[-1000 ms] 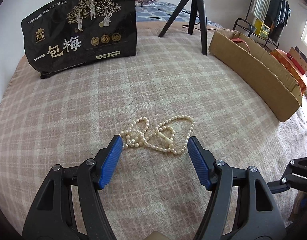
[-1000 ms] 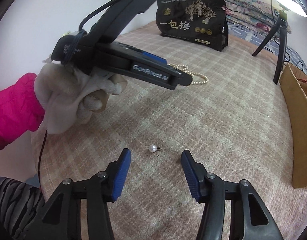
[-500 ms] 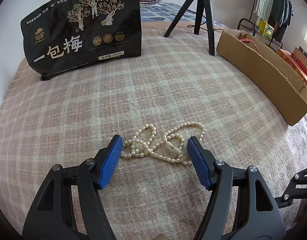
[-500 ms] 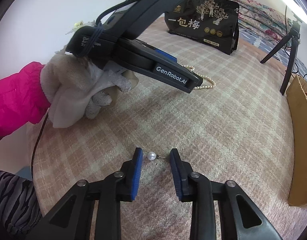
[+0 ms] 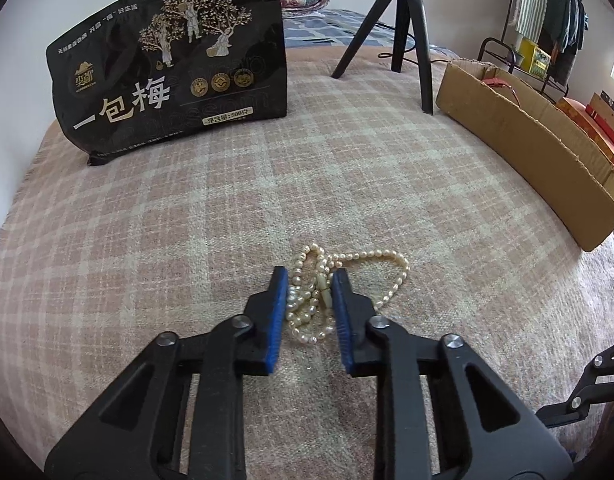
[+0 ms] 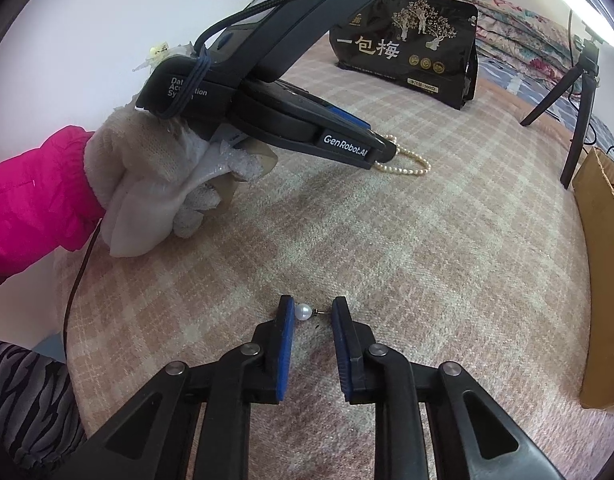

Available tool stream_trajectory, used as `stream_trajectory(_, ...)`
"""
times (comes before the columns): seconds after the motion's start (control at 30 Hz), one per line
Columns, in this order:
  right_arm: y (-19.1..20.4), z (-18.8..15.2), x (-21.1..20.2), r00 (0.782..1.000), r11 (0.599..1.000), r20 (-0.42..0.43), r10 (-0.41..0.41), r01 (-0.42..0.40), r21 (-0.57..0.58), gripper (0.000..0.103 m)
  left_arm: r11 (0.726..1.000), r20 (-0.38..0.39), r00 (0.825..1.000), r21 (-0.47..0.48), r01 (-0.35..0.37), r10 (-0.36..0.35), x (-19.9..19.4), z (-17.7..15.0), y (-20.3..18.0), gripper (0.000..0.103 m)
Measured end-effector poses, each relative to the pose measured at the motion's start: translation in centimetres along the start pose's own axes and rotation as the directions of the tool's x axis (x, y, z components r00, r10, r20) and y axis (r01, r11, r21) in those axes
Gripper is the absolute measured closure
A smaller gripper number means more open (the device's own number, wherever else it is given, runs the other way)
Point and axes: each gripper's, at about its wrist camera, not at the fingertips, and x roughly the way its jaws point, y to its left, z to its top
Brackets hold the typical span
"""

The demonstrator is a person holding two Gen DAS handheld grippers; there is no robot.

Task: Organize jewelry
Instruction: 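Grasp the pearl necklace with the left tool while the right tool grasps the loose pearl, then lift the necklace and pearl and carry them over the cardboard box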

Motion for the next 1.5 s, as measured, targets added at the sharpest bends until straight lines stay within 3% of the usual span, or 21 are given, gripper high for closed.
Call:
stream_trajectory(0.17, 0.2, -0.1, -0.3, 1.000, 1.000, 0.007, -0.003, 0.003, -0.001, 0.085, 1.000, 0.009, 1.000, -0.011, -0.003, 0.003, -0.4, -0.1, 0.4, 0.096)
stream_trajectory(0.9, -0.7, -0.5, -5.4, 0.994, 0.996, 0.090, -0.061, 0.055, 0.069, 0.085, 0.999, 0.132, 0.991, -0.028, -0.020, 0.024, -6.7, 1.2, 0.9, 0.101)
stream_trajectory(1.1, -1.2, -1.1, -7.1, 0.991, 0.993, 0.110, -0.082, 0.072, 0.092, 0.085, 0.997, 0.145, 0.989, -0.072, -0.013, 0.023, -7.8, 1.6, 1.7, 0.101)
stream_trajectory(1.5, -4.2, -2.1, -12.1, 0.972, 0.974, 0.146, -0.183, 0.159, 0.160, 0.085, 0.999, 0.249, 0.968, -0.028, 0.030, -0.022, -12.7, 5.0, -0.2, 0.101)
